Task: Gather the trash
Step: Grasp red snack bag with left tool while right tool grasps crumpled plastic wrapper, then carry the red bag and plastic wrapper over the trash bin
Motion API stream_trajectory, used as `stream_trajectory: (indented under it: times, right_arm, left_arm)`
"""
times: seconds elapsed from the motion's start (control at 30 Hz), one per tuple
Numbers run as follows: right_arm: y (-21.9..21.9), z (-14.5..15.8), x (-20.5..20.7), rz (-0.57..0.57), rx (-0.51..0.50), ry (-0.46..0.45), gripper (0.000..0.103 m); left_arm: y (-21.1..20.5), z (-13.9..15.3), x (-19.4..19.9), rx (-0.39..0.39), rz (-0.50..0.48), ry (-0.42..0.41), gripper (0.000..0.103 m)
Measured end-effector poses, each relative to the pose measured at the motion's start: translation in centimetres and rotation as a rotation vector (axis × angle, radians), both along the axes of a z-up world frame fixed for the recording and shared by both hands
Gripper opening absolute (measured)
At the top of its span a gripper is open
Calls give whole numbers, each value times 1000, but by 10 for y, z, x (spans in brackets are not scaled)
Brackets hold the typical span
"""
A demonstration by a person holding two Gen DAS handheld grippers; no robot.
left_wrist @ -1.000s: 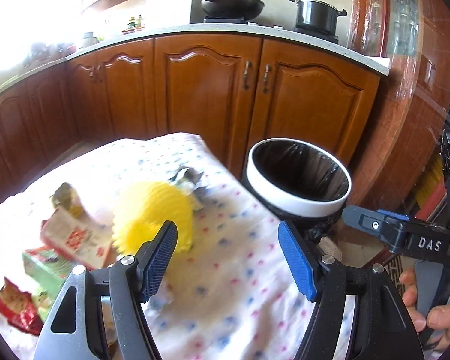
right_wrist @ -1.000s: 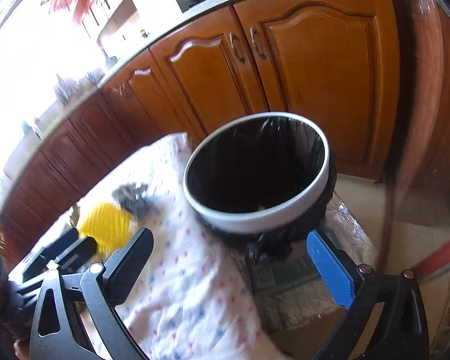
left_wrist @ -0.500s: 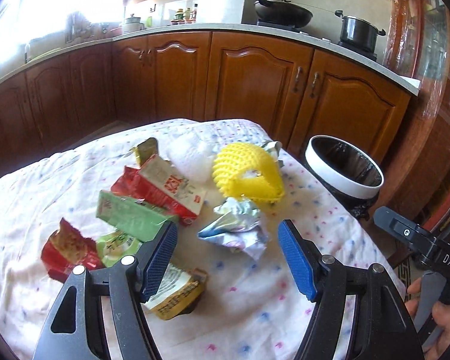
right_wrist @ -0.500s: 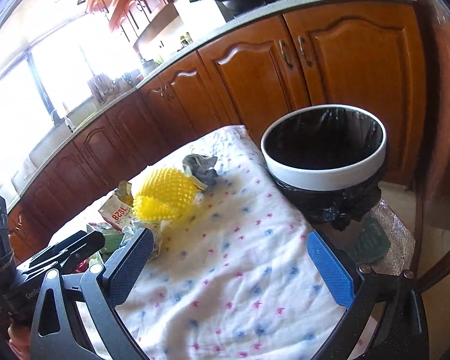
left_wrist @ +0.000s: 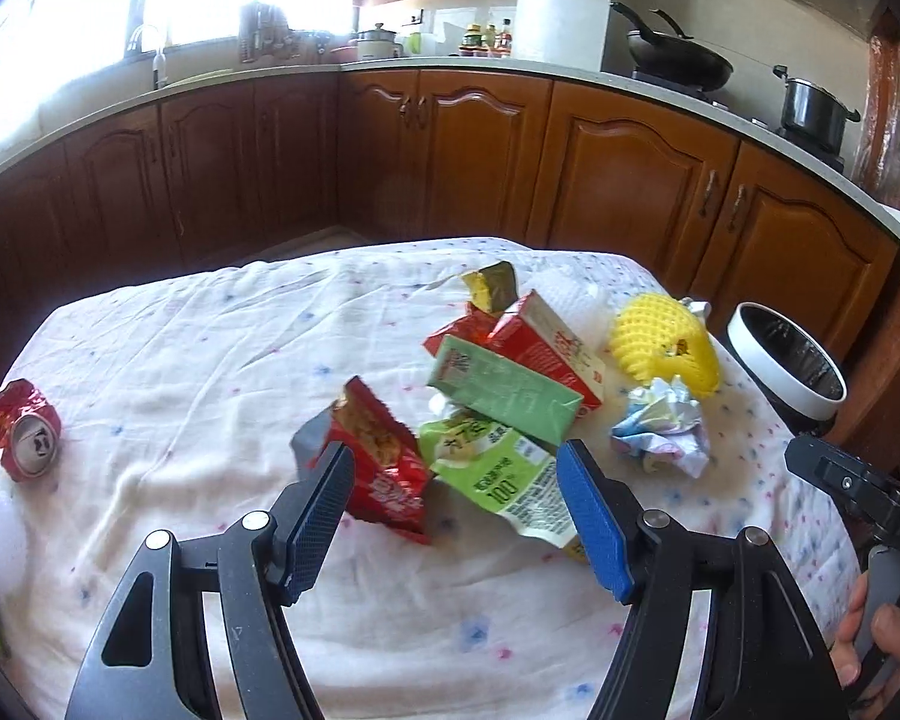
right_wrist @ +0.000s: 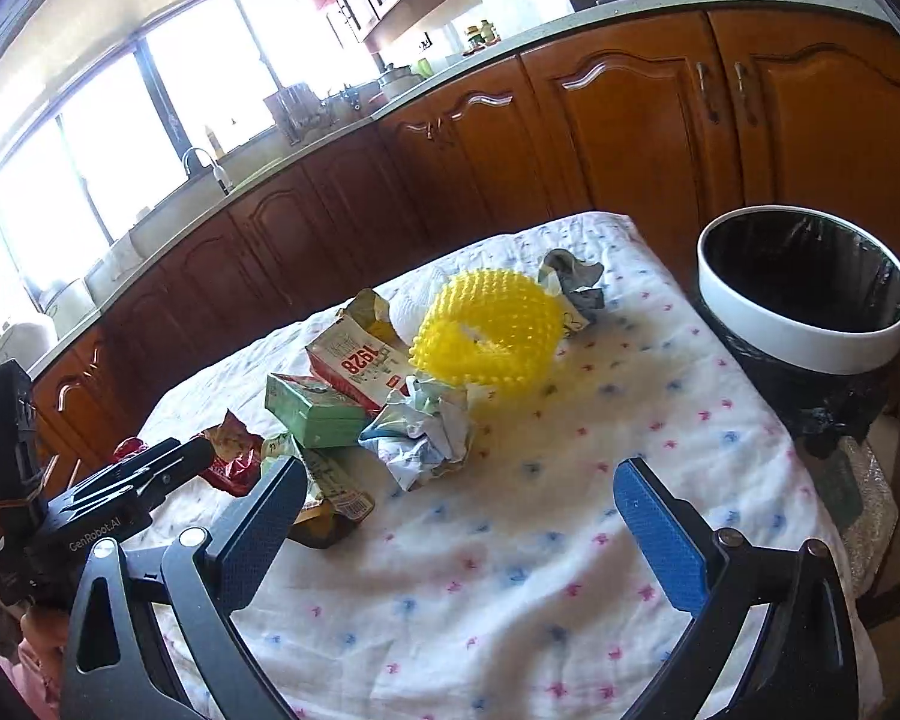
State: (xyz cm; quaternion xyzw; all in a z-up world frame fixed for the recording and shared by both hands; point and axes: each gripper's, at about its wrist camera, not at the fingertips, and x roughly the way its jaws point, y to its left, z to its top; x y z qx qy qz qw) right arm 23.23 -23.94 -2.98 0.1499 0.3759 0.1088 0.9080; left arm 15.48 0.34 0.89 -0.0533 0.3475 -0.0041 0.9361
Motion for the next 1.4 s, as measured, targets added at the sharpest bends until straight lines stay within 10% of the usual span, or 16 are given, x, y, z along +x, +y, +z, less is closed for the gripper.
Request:
stream_trajectory:
  times: [0.43, 0.67, 0.77, 1.4]
  right_arm:
    - [23, -28, 42, 41, 56, 64, 87]
    - [24, -52, 57, 62, 116, 130, 28]
    - [25, -51, 52, 73, 118, 118, 19]
    - [-2, 3, 0, 71, 130, -3, 16]
  left_arm:
    - [46, -30, 37, -86, 77, 110, 68]
    - [53, -36, 52, -97, 61, 120, 17]
    - [51, -34, 49, -99, 56, 110, 7]
    - [23, 37, 4, -41, -11, -114, 2]
